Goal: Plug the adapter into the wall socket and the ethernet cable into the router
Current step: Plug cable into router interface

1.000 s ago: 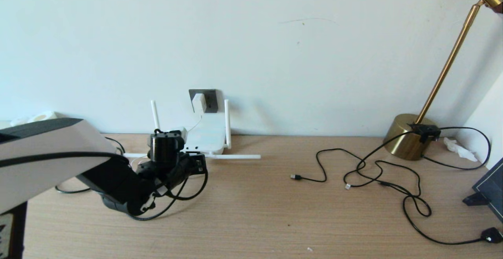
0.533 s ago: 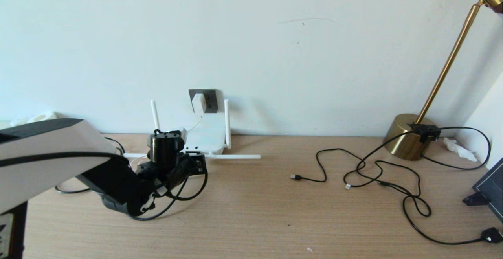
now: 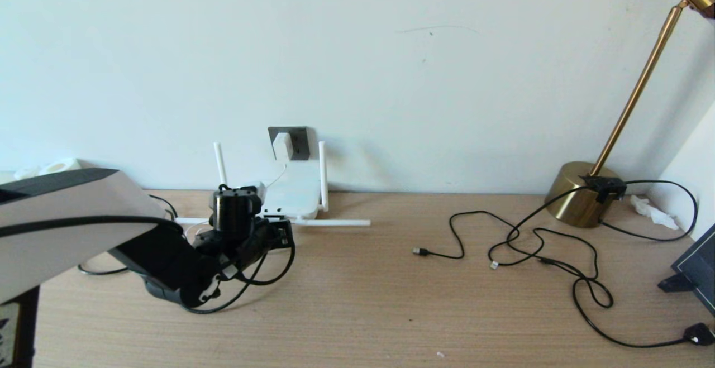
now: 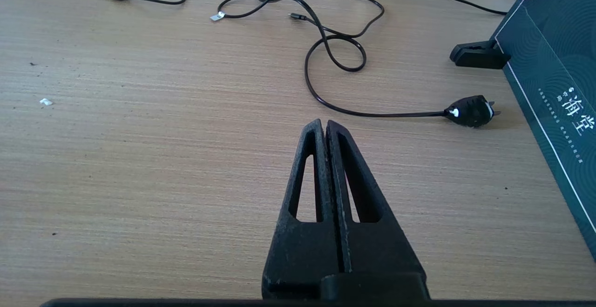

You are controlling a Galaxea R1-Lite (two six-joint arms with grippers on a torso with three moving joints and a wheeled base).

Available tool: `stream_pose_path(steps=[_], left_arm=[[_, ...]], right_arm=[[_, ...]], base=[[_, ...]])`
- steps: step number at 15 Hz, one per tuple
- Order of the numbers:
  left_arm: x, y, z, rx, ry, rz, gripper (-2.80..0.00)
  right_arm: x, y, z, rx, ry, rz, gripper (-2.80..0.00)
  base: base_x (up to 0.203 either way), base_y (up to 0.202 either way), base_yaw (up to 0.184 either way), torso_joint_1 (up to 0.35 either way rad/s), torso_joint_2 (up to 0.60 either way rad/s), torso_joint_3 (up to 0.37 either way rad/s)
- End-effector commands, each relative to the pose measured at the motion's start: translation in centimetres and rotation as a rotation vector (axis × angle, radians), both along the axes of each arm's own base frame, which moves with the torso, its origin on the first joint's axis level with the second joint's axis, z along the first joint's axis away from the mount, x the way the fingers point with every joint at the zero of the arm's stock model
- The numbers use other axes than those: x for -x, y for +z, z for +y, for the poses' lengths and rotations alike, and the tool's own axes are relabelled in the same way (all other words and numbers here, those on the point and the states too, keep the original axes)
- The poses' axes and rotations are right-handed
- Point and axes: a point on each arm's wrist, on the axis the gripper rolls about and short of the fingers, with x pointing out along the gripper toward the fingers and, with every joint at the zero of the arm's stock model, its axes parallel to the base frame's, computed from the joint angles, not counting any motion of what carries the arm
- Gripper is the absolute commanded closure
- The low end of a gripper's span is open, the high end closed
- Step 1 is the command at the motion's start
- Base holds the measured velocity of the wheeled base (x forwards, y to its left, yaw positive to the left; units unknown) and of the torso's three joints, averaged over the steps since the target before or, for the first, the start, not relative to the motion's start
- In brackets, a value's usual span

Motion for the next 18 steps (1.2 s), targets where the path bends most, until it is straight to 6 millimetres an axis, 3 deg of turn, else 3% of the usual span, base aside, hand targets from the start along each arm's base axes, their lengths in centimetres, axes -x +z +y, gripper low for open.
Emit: stream_pose_path(steps=[1, 18], left_arm=[[-0.03, -0.02, 0.00, 0.002, 0.002, -0.003, 0.00], [-0.39, 0.23, 0.50, 0.005, 0.016, -0.014, 0.00]], right_arm=[[-0.01, 0.00, 0.00, 0.001, 0.000, 0.003, 0.00], [-0.01, 0.00, 0.00, 0.001, 0.000, 0.003, 0.00]], base=[[0.000, 0.000, 0.000, 0.000, 0.00, 0.000], [0.000, 0.000, 0.000, 0.000, 0.00, 0.000]])
